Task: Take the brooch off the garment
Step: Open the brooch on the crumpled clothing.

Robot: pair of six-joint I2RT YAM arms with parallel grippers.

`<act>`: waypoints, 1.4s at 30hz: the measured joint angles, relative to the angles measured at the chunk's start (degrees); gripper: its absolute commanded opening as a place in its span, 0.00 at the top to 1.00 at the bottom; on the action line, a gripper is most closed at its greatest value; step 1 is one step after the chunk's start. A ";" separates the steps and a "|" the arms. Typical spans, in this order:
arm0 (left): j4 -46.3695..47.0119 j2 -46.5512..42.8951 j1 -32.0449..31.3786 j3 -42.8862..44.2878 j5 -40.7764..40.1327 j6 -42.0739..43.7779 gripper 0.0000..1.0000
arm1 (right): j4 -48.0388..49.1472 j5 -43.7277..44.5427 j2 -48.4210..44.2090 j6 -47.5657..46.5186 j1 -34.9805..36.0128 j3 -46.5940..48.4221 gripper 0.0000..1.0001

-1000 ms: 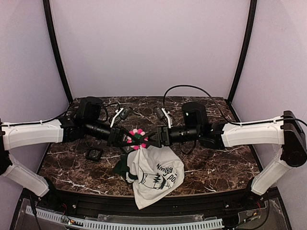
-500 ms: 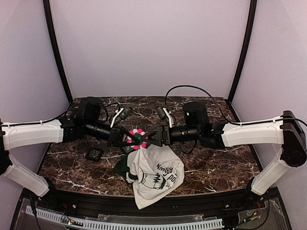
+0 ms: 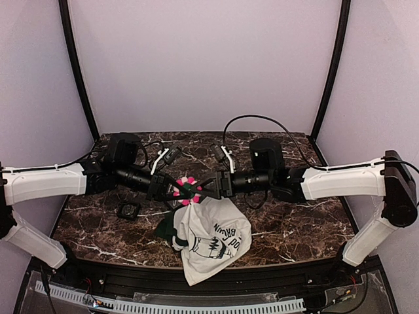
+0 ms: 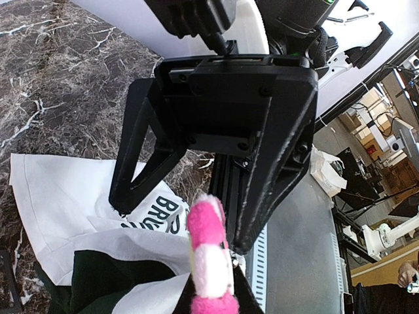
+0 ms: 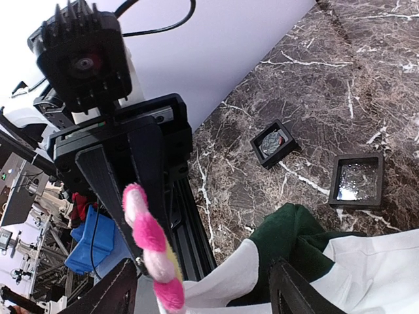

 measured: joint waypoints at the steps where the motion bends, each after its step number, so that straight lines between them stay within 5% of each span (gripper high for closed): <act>1: -0.28 0.04 0.00 0.00 -0.07 0.00 0.99 | 0.44 -0.42 0.00 0.00 0.02 0.00 0.32; 14: -1.29 0.96 0.00 0.02 -1.09 0.24 0.99 | 3.56 -3.82 0.00 0.04 0.66 0.00 0.32; 22: -1.92 0.70 0.00 0.02 -4.37 0.24 0.99 | 2.21 1.31 -1.25 -1.07 0.76 -0.44 0.22; 34: 1.29 -6.73 0.81 -1.84 -9.46 -1.88 0.99 | -0.76 6.97 -2.51 -1.40 4.28 -3.37 0.26; 37: 2.47 -7.67 1.03 -2.51 -9.42 -2.10 0.99 | -0.50 7.23 -2.10 -1.29 4.48 -3.37 0.42; 42: 4.15 -9.46 1.88 -3.21 -8.66 -2.47 0.99 | 0.26 7.08 -1.40 -1.31 4.59 -3.13 0.88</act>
